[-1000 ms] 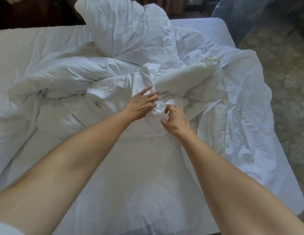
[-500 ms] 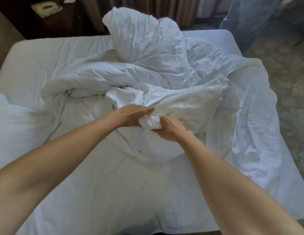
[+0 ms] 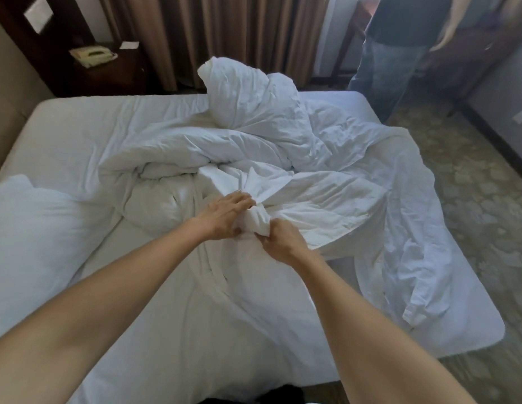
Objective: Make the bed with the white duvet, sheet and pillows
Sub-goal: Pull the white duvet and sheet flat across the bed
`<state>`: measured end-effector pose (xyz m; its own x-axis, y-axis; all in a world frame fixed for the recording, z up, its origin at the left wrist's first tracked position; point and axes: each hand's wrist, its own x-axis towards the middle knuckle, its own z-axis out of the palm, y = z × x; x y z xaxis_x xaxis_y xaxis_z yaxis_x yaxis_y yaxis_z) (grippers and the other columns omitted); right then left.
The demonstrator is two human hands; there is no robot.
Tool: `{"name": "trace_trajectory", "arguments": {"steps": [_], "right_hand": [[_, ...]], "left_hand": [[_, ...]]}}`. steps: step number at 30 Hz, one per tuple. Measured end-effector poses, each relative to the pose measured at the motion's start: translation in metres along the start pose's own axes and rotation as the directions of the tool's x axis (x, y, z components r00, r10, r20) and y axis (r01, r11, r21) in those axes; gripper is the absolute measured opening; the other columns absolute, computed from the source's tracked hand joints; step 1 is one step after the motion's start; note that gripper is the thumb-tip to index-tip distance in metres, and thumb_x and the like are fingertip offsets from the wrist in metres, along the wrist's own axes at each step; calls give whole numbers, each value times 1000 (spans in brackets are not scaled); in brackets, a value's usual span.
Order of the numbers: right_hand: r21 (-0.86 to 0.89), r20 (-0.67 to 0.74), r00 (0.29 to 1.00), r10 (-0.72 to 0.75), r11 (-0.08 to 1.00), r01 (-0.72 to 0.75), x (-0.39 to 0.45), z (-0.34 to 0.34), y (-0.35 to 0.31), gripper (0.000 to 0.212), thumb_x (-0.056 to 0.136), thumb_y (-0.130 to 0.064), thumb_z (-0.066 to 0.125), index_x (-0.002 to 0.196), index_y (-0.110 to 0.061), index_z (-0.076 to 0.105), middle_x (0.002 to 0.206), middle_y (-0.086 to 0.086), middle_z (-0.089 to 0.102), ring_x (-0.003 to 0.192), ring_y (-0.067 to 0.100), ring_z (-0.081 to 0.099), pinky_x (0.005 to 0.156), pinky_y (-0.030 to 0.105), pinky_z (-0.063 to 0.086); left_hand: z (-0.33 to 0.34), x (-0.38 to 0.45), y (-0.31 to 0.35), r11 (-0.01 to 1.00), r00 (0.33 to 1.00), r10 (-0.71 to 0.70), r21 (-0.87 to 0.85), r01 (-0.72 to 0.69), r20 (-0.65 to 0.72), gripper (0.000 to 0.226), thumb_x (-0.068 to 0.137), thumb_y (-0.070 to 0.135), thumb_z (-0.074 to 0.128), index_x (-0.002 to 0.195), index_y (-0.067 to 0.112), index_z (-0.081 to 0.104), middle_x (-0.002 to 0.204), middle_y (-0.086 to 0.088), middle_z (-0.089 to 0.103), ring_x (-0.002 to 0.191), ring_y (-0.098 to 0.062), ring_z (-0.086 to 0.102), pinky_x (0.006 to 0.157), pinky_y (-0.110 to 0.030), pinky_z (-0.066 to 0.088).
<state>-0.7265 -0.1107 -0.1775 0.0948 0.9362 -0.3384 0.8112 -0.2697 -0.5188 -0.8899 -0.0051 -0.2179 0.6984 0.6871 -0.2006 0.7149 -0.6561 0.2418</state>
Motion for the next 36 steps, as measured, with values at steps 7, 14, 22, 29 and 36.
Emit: {"name": "trace_trajectory", "arguments": {"steps": [7,14,22,29,36], "right_hand": [[463,-130,958,256,870,-169,-41,36,-48,35,92,-30,59,114,-4,65,107,18,69,100,36,64,80,36,49],[705,-79,927,367,678,-208,-53,67,-113,21,92,-27,52,106,-11,54,107,14,63,105,37,61,94,47,51],[823,35,920,391,511,-248,-71,75,-149,45,96,-26,52,136,-5,45,127,18,56,108,35,58,96,47,52],[698,-82,987,137,715,-41,-95,83,-131,50,89,-52,59,106,-4,59,98,9,64,92,26,61,77,34,47],[-23,-445,750,-488,844,536,-112,83,-116,45,78,-43,70,111,-16,56,110,1,55,106,22,47,93,34,38]], "left_hand": [[9,-100,19,633,945,-328,-744,212,-10,87,78,45,72,149,18,28,148,-8,37,135,-22,41,105,-29,37],[43,-180,55,699,875,-477,-566,437,86,151,40,84,70,145,40,-30,163,5,-17,151,-17,-10,121,-49,14],[32,-216,48,635,592,-753,-556,537,-288,32,91,13,49,122,13,54,119,-19,64,110,-41,59,87,-43,48],[-32,-252,33,691,553,-723,-409,597,-414,28,78,1,53,102,9,65,100,-21,69,95,-45,62,69,-41,48],[-59,-272,55,743,651,-668,-280,607,-361,14,76,-1,50,80,8,60,86,-19,66,84,-42,62,61,-33,38]]}}
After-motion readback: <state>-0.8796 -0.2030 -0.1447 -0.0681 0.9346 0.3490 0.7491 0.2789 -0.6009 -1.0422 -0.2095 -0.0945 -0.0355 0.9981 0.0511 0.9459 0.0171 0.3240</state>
